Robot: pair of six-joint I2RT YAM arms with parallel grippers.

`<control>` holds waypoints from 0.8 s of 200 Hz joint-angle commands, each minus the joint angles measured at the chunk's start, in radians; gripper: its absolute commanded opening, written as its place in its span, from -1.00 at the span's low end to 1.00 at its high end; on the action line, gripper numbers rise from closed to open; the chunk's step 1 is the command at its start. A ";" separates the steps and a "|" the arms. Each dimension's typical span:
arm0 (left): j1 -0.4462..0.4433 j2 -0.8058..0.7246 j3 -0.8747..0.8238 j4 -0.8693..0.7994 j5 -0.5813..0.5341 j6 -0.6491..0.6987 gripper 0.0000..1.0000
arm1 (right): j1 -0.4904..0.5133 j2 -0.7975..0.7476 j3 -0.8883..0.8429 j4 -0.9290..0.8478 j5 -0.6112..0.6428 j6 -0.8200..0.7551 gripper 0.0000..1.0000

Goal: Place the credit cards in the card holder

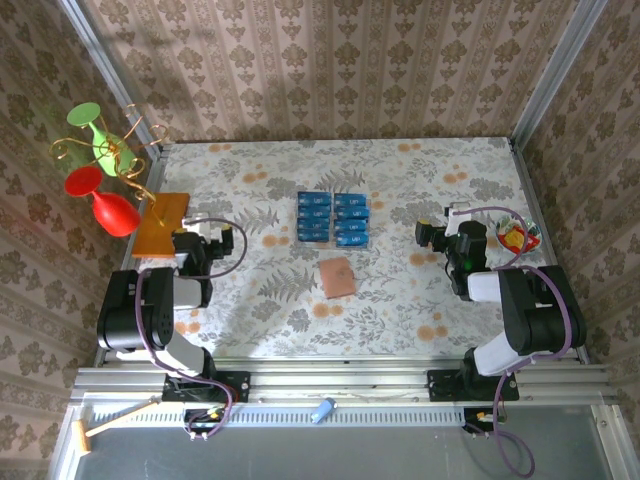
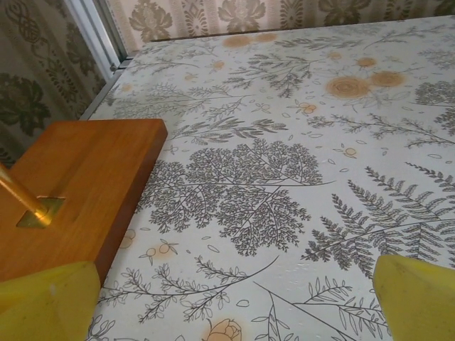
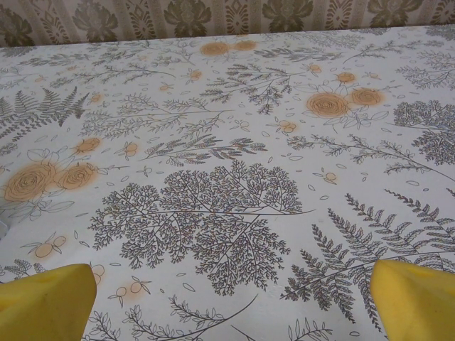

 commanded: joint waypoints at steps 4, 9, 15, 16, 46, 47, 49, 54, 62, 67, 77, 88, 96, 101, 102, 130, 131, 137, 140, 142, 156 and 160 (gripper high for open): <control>-0.015 0.000 0.016 0.001 -0.073 -0.024 1.00 | -0.003 0.000 0.002 0.012 -0.013 -0.019 1.00; -0.016 0.001 0.017 -0.001 -0.076 -0.022 1.00 | -0.003 -0.001 0.002 0.013 -0.013 -0.020 1.00; -0.017 0.002 0.016 0.001 -0.077 -0.021 1.00 | -0.003 -0.001 0.002 0.013 -0.013 -0.019 1.00; -0.017 0.002 0.017 0.000 -0.077 -0.021 1.00 | -0.003 0.000 0.002 0.013 -0.013 -0.019 1.00; -0.017 0.001 0.021 -0.007 -0.077 -0.020 1.00 | -0.004 0.000 0.005 0.008 -0.016 -0.019 1.00; -0.017 0.001 0.021 -0.007 -0.077 -0.020 1.00 | -0.004 0.000 0.005 0.008 -0.016 -0.019 1.00; -0.017 0.002 0.020 -0.008 -0.077 -0.020 1.00 | -0.004 0.000 0.005 0.007 -0.015 -0.019 1.00; -0.019 0.002 0.021 -0.007 -0.077 -0.020 1.00 | -0.004 0.001 0.005 0.007 -0.015 -0.018 1.00; -0.019 0.002 0.021 -0.007 -0.077 -0.020 1.00 | -0.004 0.000 0.005 0.007 -0.015 -0.019 1.00; -0.019 0.001 0.021 -0.007 -0.077 -0.018 1.00 | -0.004 0.002 0.006 0.007 -0.015 -0.019 1.00; -0.021 0.002 0.022 -0.008 -0.077 -0.017 1.00 | -0.004 0.001 0.006 0.007 -0.011 -0.015 1.00; -0.025 0.001 0.027 -0.016 -0.067 -0.006 1.00 | -0.004 0.000 0.010 -0.001 0.007 -0.010 1.00; -0.028 0.000 0.030 -0.022 -0.053 0.002 1.00 | -0.004 0.000 0.010 0.000 0.006 -0.010 1.00; -0.027 -0.001 0.032 -0.026 -0.040 0.007 1.00 | -0.005 -0.001 0.009 0.000 0.007 -0.010 1.00; -0.027 0.000 0.033 -0.028 -0.038 0.007 1.00 | -0.005 -0.001 0.009 0.000 0.007 -0.010 1.00; -0.028 -0.051 0.075 -0.142 -0.009 0.017 1.00 | -0.003 -0.075 0.040 -0.116 0.008 -0.012 1.00; -0.028 -0.054 0.077 -0.148 -0.009 0.017 1.00 | -0.003 -0.080 0.043 -0.124 0.010 -0.012 1.00; -0.028 -0.073 0.091 -0.189 -0.003 0.018 1.00 | -0.001 -0.105 0.061 -0.176 0.021 -0.010 1.00; -0.028 -0.084 0.098 -0.211 -0.002 0.019 1.00 | -0.001 -0.117 0.070 -0.202 0.026 -0.009 1.00; -0.028 -0.090 0.104 -0.224 0.000 0.020 1.00 | -0.001 -0.125 0.075 -0.217 0.028 -0.007 1.00; -0.028 -0.127 0.137 -0.315 0.000 0.020 1.00 | 0.000 -0.184 0.111 -0.314 0.045 0.000 1.00; -0.027 -0.137 0.143 -0.335 0.002 0.021 1.00 | 0.000 -0.198 0.123 -0.345 0.054 0.010 1.00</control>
